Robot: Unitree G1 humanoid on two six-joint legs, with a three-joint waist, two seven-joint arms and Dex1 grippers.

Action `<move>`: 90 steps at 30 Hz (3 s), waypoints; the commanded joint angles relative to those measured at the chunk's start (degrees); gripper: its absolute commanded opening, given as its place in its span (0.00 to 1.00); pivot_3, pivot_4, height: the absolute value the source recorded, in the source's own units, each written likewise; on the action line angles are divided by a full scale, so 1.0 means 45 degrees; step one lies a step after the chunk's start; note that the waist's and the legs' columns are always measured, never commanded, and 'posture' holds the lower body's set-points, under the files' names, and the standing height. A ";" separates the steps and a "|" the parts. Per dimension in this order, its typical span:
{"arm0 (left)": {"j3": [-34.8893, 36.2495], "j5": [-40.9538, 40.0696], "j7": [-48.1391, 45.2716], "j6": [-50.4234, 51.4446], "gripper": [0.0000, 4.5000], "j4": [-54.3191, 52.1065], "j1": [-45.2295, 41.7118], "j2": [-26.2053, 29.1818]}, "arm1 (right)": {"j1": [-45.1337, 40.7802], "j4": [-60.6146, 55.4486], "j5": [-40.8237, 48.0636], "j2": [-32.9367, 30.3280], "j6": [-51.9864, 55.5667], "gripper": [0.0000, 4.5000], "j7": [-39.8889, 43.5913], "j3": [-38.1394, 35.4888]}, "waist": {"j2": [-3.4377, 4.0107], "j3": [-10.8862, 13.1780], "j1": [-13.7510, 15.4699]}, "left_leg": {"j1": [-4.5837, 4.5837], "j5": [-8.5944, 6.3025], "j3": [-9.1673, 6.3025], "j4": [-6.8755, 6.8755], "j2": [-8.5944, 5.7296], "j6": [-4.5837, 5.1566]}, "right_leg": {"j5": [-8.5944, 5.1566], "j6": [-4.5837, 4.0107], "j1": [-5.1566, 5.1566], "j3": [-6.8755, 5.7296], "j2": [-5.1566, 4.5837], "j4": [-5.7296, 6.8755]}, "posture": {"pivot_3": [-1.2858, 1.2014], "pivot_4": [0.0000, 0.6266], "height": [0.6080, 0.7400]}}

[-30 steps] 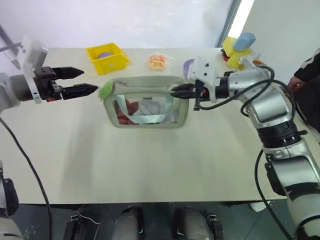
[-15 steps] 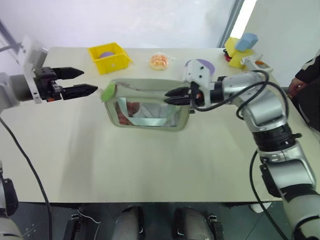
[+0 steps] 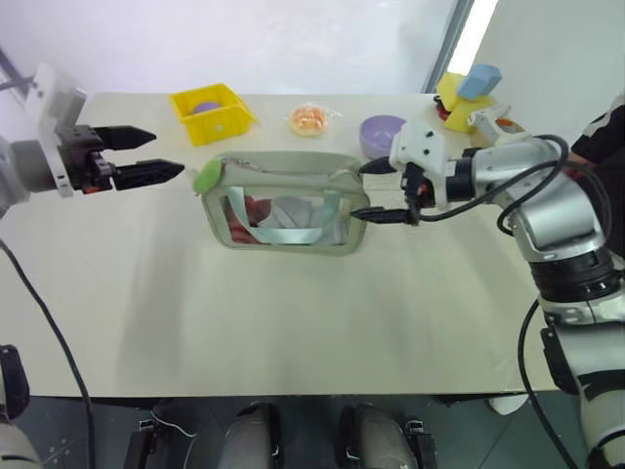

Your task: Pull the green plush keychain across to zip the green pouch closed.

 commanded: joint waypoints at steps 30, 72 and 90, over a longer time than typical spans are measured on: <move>-0.0676 0.1009 -0.0183 -0.0923 0.42 -0.1144 0.0839 -0.0938 | 0.0312 -0.0285 -0.0280 0.0492 -0.0631 0.00 0.0176 0.0104 | 0.0000 0.0000 0.0009 | 0.0000 0.0000 -0.0003 0.0005 0.0001 0.0000 | 0.0000 0.0000 0.0005 -0.0001 0.0000 0.0005 | 0.52 0.24 0.99; -0.1639 0.1873 -0.0705 -0.1983 0.02 -0.0568 -0.0882 -0.1011 | 0.0316 -0.0488 -0.0399 0.0750 -0.0075 0.00 -0.0312 0.0080 | -0.0001 -0.0001 0.0001 | 0.0022 0.0001 0.0000 0.0005 0.0001 0.0000 | 0.0000 0.0000 0.0022 0.0000 0.0002 0.0006 | 0.52 0.24 0.99; -0.2767 0.2569 -0.0407 -0.3104 0.33 -0.0651 -0.1146 -0.2755 | 0.0373 -0.0534 -0.0516 0.0766 -0.0034 0.00 -0.0470 0.0025 | 0.0002 -0.0003 0.0009 | 0.0043 0.0001 -0.0003 0.0008 0.0000 0.0000 | 0.0000 0.0000 0.0044 -0.0001 0.0003 0.0012 | 0.52 0.24 0.99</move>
